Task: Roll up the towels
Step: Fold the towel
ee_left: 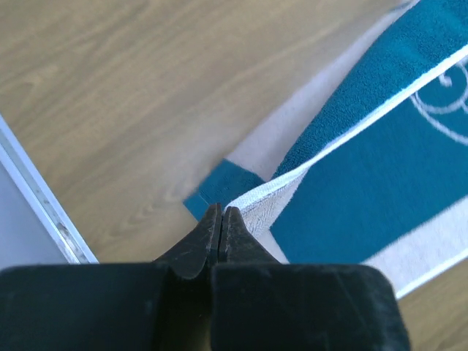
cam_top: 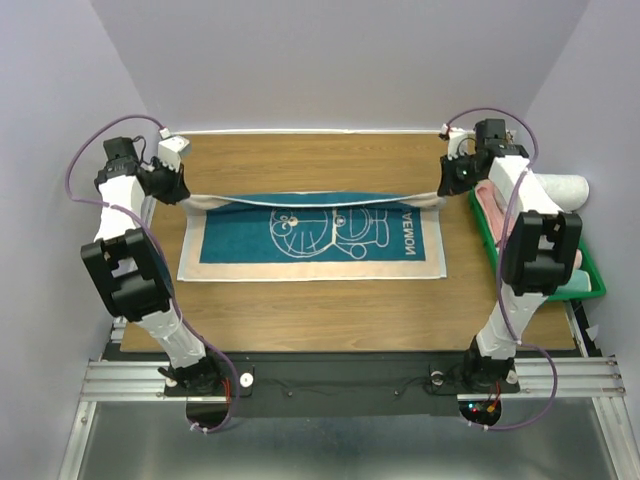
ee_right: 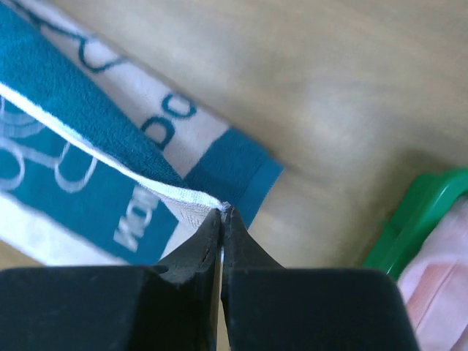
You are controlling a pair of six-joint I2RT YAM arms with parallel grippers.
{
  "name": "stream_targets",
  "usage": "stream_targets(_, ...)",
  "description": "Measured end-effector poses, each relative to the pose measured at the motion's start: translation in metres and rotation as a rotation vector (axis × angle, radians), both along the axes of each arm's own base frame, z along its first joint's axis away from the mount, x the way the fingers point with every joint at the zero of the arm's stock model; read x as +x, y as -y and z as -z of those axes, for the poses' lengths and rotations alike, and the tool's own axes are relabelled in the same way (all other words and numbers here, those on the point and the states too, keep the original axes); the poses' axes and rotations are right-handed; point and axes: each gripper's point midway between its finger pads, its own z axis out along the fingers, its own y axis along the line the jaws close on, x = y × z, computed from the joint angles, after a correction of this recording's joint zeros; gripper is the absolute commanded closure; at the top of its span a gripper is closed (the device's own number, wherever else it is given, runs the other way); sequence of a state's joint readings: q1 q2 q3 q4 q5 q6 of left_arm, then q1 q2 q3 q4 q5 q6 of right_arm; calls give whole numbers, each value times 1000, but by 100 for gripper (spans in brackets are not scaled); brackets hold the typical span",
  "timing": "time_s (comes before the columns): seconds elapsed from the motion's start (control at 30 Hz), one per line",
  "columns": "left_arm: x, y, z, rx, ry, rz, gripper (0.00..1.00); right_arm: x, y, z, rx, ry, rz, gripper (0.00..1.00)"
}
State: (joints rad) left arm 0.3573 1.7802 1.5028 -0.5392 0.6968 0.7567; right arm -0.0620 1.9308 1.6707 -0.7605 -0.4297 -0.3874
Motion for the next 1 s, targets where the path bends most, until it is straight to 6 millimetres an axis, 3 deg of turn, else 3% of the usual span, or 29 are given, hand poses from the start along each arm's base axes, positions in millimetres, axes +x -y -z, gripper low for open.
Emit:
stream_targets(0.2,-52,2,22,69,-53,88,100,-57,2,4,-60,-3,-111,99)
stream_targets(0.27,-72,0,37,93,-95,111,100,-74,3,15,-81,-23,-148,99)
stream_targets(0.43,-102,-6,71,134,-179,148,100,-112,7,59,-126,-119,-242,100)
stream_targets(0.53,-117,-8,85,147,-219,164,100,-127,8,73,-132,-153,-279,100)
stream_targets(0.6,-122,-8,90,150,-232,173,100,-129,8,76,-136,-156,-294,99)
stream_targets(0.83,-128,-6,102,150,-252,192,100,-128,6,75,-129,-141,-318,81)
stream_targets(0.9,-130,-6,106,146,-263,193,100,-128,5,75,-128,-139,-322,83)
stream_targets(1.0,-129,-6,109,144,-267,193,100,-128,5,75,-126,-139,-325,94)
